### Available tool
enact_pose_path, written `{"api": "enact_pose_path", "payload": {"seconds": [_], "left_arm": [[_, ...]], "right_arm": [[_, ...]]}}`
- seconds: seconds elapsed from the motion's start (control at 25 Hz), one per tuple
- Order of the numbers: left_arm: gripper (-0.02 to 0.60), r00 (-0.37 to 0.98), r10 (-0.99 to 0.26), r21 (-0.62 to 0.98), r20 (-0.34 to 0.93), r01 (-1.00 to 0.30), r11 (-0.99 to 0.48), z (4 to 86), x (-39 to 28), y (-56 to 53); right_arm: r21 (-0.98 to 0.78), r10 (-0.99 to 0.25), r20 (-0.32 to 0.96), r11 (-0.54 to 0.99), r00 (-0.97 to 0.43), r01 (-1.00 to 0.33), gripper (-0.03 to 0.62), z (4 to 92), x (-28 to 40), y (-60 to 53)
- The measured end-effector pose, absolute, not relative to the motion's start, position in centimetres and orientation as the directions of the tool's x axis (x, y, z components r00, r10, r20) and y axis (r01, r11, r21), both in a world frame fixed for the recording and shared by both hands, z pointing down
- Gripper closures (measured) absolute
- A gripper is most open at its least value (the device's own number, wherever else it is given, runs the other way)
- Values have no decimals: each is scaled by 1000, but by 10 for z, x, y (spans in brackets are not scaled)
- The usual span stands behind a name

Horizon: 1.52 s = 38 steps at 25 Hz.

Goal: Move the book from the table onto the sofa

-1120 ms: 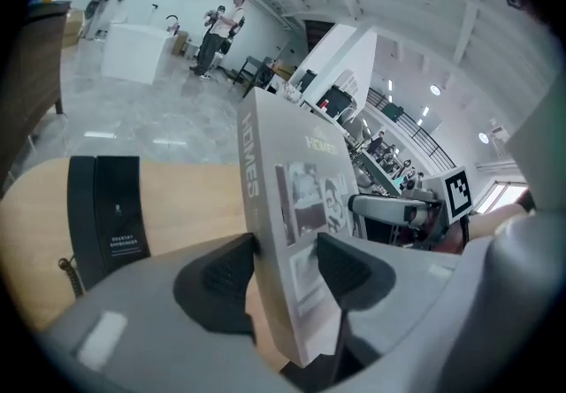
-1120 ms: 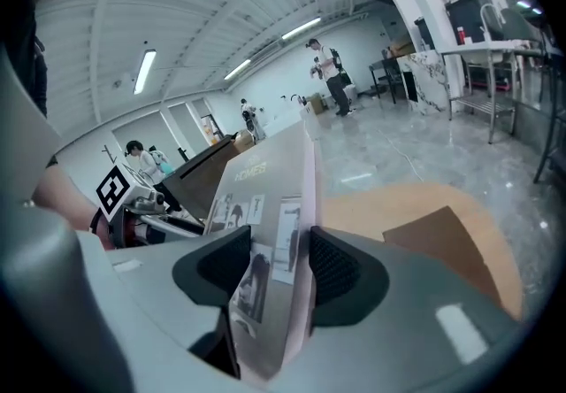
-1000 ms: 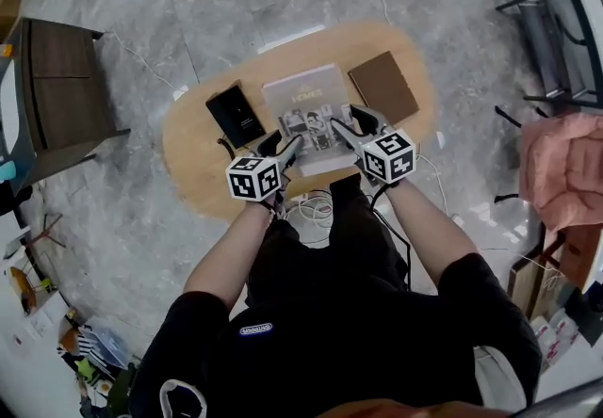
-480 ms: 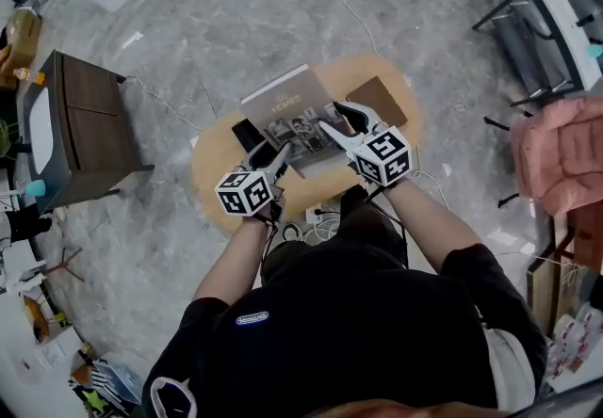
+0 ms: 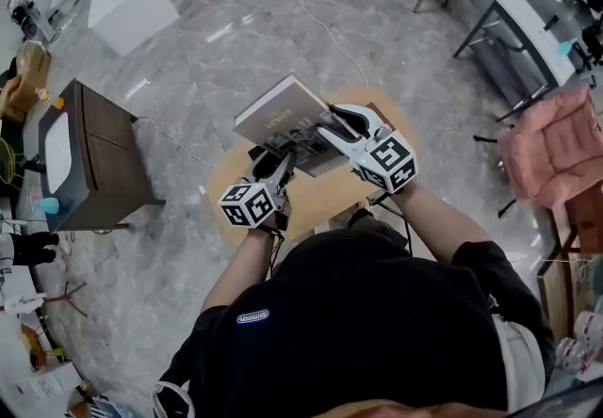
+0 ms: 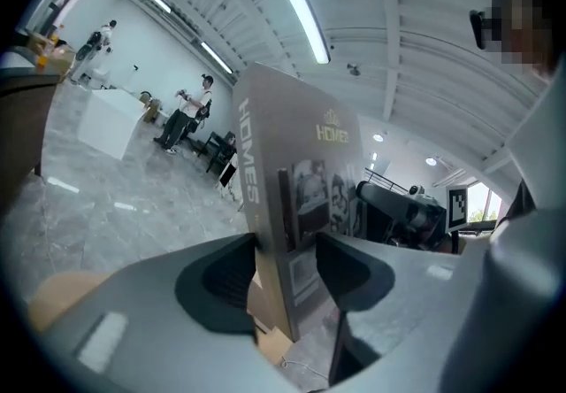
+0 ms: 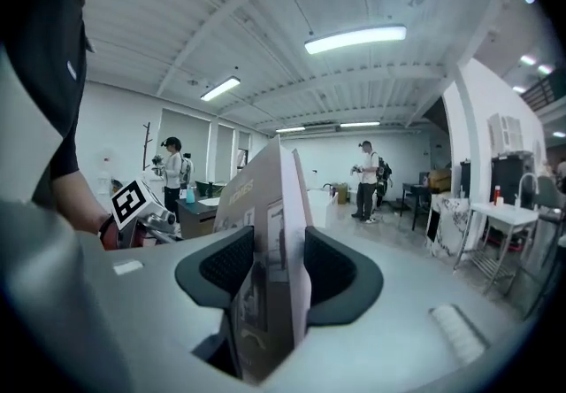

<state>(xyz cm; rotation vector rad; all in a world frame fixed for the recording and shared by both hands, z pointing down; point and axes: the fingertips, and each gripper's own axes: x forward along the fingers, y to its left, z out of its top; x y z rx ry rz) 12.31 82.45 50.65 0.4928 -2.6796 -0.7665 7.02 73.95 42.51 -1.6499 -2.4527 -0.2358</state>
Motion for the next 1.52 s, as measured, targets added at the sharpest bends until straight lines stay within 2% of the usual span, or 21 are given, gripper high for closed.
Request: {"api": "enact_pose_path", "payload": {"seconds": [0.32, 0.6, 1.0, 1.32, 1.52], "left_arm": [[364, -891, -449, 512, 68, -356, 782, 439, 176, 853], [364, -825, -565, 505, 18, -480, 717, 419, 213, 839], [365, -691, -723, 477, 1, -635, 607, 394, 219, 726], [365, -556, -831, 473, -23, -739, 480, 391, 206, 690], [365, -460, -888, 449, 1, -793, 411, 386, 193, 568]], "right_arm": [[132, 893, 150, 407, -424, 904, 397, 352, 139, 762], [167, 841, 92, 515, -534, 841, 401, 327, 194, 747], [108, 727, 35, 680, -686, 725, 402, 307, 219, 625], [101, 616, -25, 785, -788, 611, 408, 300, 229, 592], [57, 532, -48, 846, -845, 530, 411, 300, 227, 468]]}}
